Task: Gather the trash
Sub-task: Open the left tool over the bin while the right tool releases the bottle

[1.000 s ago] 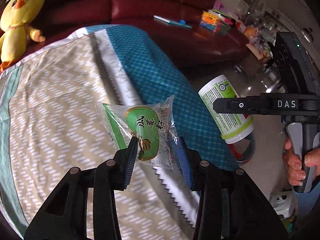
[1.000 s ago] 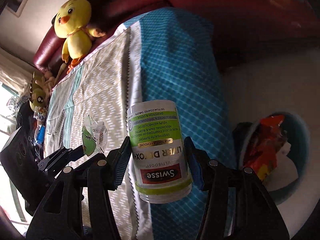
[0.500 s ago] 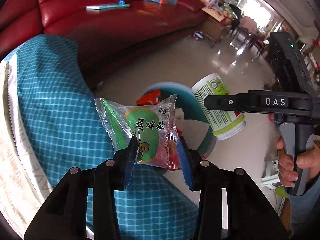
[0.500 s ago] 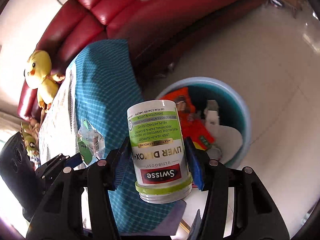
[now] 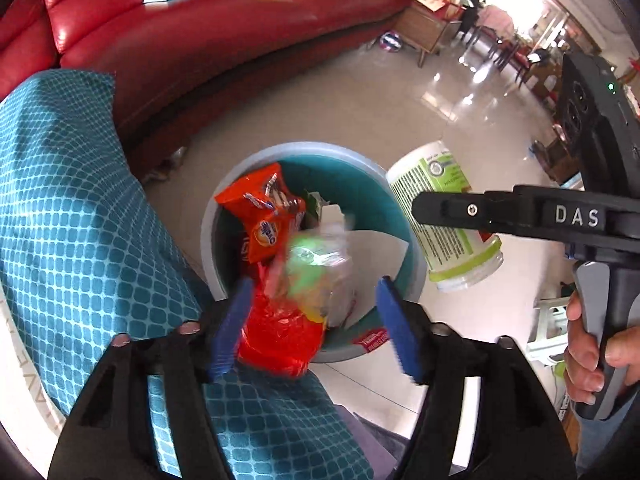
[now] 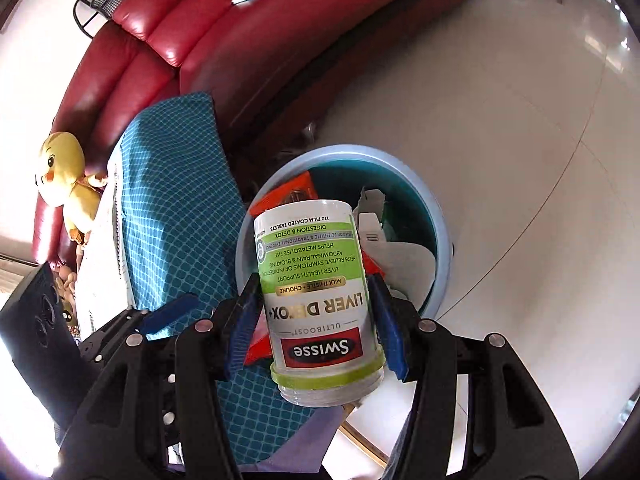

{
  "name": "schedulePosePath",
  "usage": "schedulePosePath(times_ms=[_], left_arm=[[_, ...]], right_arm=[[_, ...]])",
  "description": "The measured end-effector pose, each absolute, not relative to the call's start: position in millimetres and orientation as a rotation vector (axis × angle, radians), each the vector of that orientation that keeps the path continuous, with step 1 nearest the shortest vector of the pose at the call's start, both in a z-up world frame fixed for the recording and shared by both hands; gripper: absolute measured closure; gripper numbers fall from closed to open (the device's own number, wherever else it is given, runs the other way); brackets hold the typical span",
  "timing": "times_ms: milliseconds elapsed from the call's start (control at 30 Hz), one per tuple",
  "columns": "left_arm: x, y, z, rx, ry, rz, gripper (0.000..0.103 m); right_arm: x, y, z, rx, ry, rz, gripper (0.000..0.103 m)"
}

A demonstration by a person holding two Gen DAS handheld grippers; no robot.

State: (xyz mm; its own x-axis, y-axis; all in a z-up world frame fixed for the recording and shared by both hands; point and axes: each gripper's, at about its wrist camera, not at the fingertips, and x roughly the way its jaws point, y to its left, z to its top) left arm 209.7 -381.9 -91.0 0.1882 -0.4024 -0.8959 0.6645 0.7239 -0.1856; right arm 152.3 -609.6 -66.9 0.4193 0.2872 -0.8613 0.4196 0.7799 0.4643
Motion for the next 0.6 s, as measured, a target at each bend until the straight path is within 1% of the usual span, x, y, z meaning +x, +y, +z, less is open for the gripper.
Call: schedulePosePath(times_ms=[67,200,267,300,333,400,533,600], left_arm=[[209.6,-380.3,-90.2,0.271,1.145,-0.743,0.02],[209.2,-376.7,-87.6,0.278,1.146,-0.722,0.013],[211.2,-376.9,-86.5,0.285,1.145,-0.711,0.01],[212.7,-374.6,-85.8,0.287,1.148,-0.703,0.009],[213.6,-372.4,-85.1,0.285,1.15,-0.7,0.009],[213.9,-363.3,-82.2,0.282,1.148,-0.693,0.008],[210.2,-356.2,-76.2,0.29,1.137,-0.669,0.008],[207.0,-349.8,-70.2,0.292,1.121,-0.654,0.008]], right_arm=[[154.1,-610.1,-69.6,0.715,1.164,-0.089,0.052],[156.8,-609.5,-72.2,0.714,1.168,-0.08,0.051],[157.4,-608.2,-73.5,0.717,1.171,-0.073,0.048],[157.5,-607.8,-73.9,0.722,1.17,-0.072,0.044],[157.8,-607.2,-73.6,0.723,1.168,-0.072,0.04],[157.6,-606.2,-72.3,0.725,1.163,-0.073,0.038],[156.7,-603.1,-68.7,0.721,1.163,-0.073,0.029],[155.0,-598.6,-65.4,0.709,1.163,-0.073,0.028]])
